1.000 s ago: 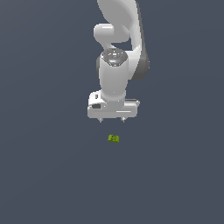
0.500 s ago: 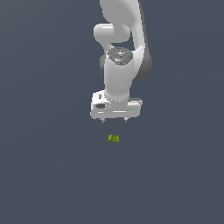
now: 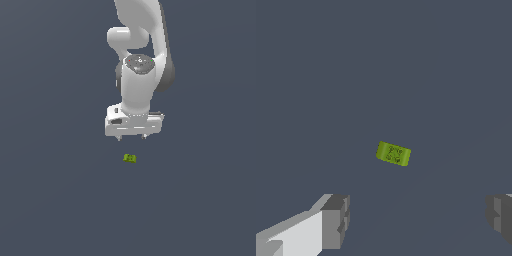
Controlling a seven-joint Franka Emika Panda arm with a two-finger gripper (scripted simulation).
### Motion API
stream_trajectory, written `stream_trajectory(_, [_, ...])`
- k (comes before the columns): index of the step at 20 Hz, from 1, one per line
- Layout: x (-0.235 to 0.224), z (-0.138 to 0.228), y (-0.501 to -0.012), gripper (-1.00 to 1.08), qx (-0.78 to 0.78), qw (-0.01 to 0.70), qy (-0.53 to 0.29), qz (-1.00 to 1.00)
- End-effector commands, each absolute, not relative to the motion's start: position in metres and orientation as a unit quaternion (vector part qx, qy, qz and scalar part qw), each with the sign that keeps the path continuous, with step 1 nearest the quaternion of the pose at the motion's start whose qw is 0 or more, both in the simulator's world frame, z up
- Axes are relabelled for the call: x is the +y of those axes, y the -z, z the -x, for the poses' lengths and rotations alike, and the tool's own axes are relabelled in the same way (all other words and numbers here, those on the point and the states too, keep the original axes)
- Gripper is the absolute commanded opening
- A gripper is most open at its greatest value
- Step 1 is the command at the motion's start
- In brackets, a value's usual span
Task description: Pick up the object and move it to a goal position.
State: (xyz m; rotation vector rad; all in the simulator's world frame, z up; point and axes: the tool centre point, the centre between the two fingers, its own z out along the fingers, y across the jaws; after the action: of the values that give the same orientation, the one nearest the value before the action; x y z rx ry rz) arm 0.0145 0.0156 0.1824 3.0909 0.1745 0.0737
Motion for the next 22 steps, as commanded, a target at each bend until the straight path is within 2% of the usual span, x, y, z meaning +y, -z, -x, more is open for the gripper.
stream_trajectory(1, [0.015, -0.015, -0.181, 1.00, 0.065, 0.023, -0.023, -0.997])
stream_trajectory(22, [0.011, -0.019, -0.139, 1.00, 0.279, 0.024, -0.008, -0.960])
